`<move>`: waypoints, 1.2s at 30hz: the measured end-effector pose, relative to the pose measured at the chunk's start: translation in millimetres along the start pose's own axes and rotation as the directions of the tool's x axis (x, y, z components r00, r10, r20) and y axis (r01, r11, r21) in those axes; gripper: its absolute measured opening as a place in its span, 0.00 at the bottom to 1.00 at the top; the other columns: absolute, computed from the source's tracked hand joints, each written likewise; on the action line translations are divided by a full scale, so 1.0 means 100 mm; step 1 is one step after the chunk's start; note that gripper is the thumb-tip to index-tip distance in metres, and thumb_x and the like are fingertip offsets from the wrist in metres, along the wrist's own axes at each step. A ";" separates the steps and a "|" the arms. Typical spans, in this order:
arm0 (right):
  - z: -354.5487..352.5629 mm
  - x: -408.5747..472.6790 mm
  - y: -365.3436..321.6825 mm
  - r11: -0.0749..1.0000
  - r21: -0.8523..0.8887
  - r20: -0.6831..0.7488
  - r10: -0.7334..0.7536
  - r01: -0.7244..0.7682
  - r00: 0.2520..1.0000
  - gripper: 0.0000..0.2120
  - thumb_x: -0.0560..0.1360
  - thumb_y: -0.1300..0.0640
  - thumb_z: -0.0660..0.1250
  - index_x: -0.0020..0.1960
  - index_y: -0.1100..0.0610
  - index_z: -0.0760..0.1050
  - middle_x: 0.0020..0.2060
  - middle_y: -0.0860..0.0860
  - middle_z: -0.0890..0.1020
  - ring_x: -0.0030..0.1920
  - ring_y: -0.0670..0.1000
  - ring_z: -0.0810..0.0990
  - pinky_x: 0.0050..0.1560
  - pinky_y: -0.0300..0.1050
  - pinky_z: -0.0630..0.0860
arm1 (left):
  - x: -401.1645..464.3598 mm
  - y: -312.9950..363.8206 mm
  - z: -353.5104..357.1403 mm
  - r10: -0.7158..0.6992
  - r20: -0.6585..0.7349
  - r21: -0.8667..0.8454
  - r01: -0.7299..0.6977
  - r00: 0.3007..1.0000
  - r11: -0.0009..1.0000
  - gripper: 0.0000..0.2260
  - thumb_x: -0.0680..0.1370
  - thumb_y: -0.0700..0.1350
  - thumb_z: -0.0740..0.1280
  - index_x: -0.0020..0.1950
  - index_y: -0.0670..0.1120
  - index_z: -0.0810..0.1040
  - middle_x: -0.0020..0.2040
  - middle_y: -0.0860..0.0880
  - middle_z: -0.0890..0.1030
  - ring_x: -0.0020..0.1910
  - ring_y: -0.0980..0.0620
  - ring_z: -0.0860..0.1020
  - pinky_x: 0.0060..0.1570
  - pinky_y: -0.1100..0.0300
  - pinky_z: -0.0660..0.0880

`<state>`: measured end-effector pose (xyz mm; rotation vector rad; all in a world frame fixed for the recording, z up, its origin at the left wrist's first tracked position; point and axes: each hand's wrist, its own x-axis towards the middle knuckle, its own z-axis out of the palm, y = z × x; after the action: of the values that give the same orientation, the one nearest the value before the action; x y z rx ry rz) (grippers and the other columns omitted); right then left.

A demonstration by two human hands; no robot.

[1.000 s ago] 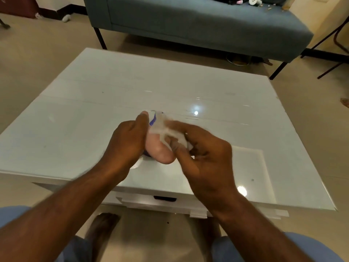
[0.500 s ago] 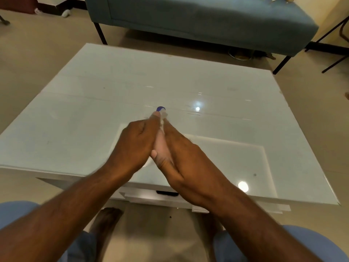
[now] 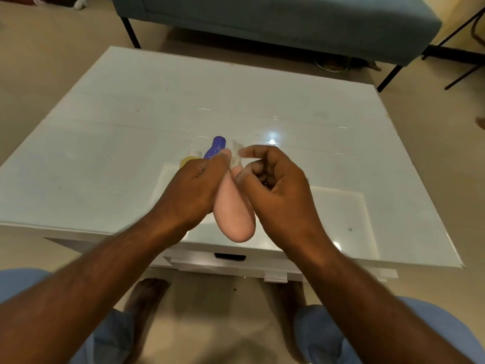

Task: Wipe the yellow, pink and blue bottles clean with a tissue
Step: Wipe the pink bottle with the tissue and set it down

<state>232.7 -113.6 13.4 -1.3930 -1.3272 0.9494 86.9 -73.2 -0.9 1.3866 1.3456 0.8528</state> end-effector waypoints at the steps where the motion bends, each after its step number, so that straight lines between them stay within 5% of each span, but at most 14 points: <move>1: 0.00 0.01 0.00 0.996 0.043 0.032 0.081 -0.082 0.996 0.08 0.81 0.55 0.70 0.60 0.51 0.81 0.46 0.46 0.84 0.47 0.48 0.84 0.48 0.39 0.83 | 0.00 0.01 0.01 -0.002 0.019 0.000 0.002 1.000 1.000 0.25 0.82 0.61 0.56 0.50 0.43 0.82 0.45 0.37 0.82 0.44 0.40 0.82 0.41 0.47 0.81; 4: 0.01 0.03 0.04 0.990 0.004 0.048 0.138 -0.138 0.989 0.06 0.81 0.53 0.69 0.55 0.51 0.83 0.50 0.47 0.85 0.48 0.47 0.85 0.45 0.37 0.81 | 0.01 0.04 0.01 -0.031 -0.013 0.011 0.031 0.999 0.999 0.27 0.82 0.62 0.57 0.41 0.40 0.79 0.34 0.43 0.78 0.33 0.48 0.78 0.36 0.50 0.75; 8: 0.03 0.00 0.02 0.995 -0.078 0.007 -0.067 0.067 0.998 0.06 0.76 0.56 0.71 0.51 0.53 0.85 0.48 0.48 0.85 0.47 0.48 0.84 0.44 0.36 0.81 | 0.10 0.08 -0.09 -0.167 -0.150 -0.080 0.156 0.975 0.985 0.23 0.82 0.61 0.56 0.36 0.47 0.76 0.33 0.47 0.76 0.34 0.49 0.74 0.38 0.55 0.70; 13: 0.03 0.01 0.05 0.995 -0.009 -0.036 -0.101 0.100 0.994 0.08 0.79 0.58 0.73 0.57 0.55 0.86 0.49 0.48 0.88 0.51 0.49 0.87 0.53 0.50 0.85 | -0.02 0.09 -0.03 0.007 -0.076 -0.019 -0.008 0.997 1.000 0.24 0.83 0.59 0.55 0.35 0.47 0.78 0.28 0.52 0.75 0.28 0.57 0.74 0.30 0.60 0.70; 20: 0.03 -0.05 -0.01 0.945 -0.150 0.003 -0.293 0.290 0.956 0.06 0.77 0.61 0.74 0.52 0.59 0.87 0.48 0.50 0.88 0.51 0.47 0.85 0.52 0.44 0.84 | 0.09 0.16 -0.14 -0.322 -0.214 -0.244 0.269 0.922 0.932 0.17 0.82 0.59 0.56 0.43 0.51 0.77 0.42 0.48 0.83 0.42 0.49 0.81 0.48 0.51 0.80; 23: 0.05 -0.05 -0.01 0.959 -0.152 0.064 -0.232 0.240 0.971 0.12 0.78 0.58 0.73 0.62 0.56 0.84 0.56 0.48 0.86 0.56 0.45 0.84 0.57 0.43 0.83 | 0.05 0.14 -0.11 -0.274 -0.164 -0.218 0.236 0.948 0.947 0.19 0.82 0.61 0.55 0.45 0.52 0.79 0.43 0.46 0.85 0.39 0.50 0.83 0.37 0.55 0.80; 26: 0.12 -0.10 0.01 0.942 -0.263 0.193 -0.160 0.208 0.968 0.25 0.78 0.46 0.72 0.72 0.53 0.76 0.66 0.47 0.81 0.64 0.45 0.79 0.64 0.42 0.79 | 0.00 0.08 -0.01 -0.284 -0.105 -0.257 0.250 0.953 0.934 0.18 0.82 0.61 0.56 0.52 0.50 0.80 0.49 0.43 0.85 0.47 0.45 0.84 0.46 0.48 0.82; 28: 0.15 -0.08 0.06 0.921 -0.317 0.147 -0.188 0.226 0.971 0.24 0.78 0.45 0.71 0.70 0.55 0.77 0.62 0.49 0.82 0.61 0.47 0.81 0.62 0.45 0.79 | -0.01 0.04 0.06 -0.332 -0.076 -0.313 0.293 0.940 0.903 0.20 0.82 0.59 0.57 0.59 0.46 0.78 0.51 0.41 0.84 0.48 0.44 0.84 0.45 0.50 0.82; 30: 0.15 -0.04 0.06 0.917 -0.317 0.069 -0.234 0.244 0.970 0.17 0.78 0.47 0.70 0.61 0.56 0.81 0.53 0.49 0.85 0.52 0.47 0.82 0.54 0.42 0.80 | 0.00 0.03 0.08 -0.373 -0.074 -0.307 0.335 0.925 0.891 0.22 0.82 0.60 0.57 0.61 0.42 0.76 0.41 0.42 0.81 0.35 0.50 0.82 0.33 0.59 0.79; 33: 0.11 0.04 0.05 0.902 -0.319 -0.042 -0.321 0.291 0.946 0.06 0.74 0.52 0.71 0.44 0.54 0.78 0.38 0.45 0.79 0.39 0.41 0.78 0.39 0.28 0.72 | 0.00 0.01 0.10 -0.388 -0.097 -0.281 0.349 0.917 0.894 0.21 0.82 0.59 0.57 0.54 0.40 0.73 0.27 0.48 0.71 0.19 0.58 0.70 0.23 0.65 0.71; 36: 0.11 0.06 0.03 0.851 -0.371 -0.127 -0.442 0.371 0.888 0.14 0.72 0.56 0.75 0.37 0.52 0.70 0.32 0.39 0.69 0.33 0.37 0.72 0.36 0.23 0.67 | -0.03 -0.01 0.12 -0.433 -0.051 -0.294 0.401 0.900 0.868 0.20 0.82 0.58 0.58 0.47 0.41 0.71 0.25 0.48 0.68 0.18 0.57 0.68 0.23 0.65 0.68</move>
<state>223.5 -106.4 8.1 -1.3358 -1.5913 0.2855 97.8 -78.2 -4.9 0.7949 1.4789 0.7953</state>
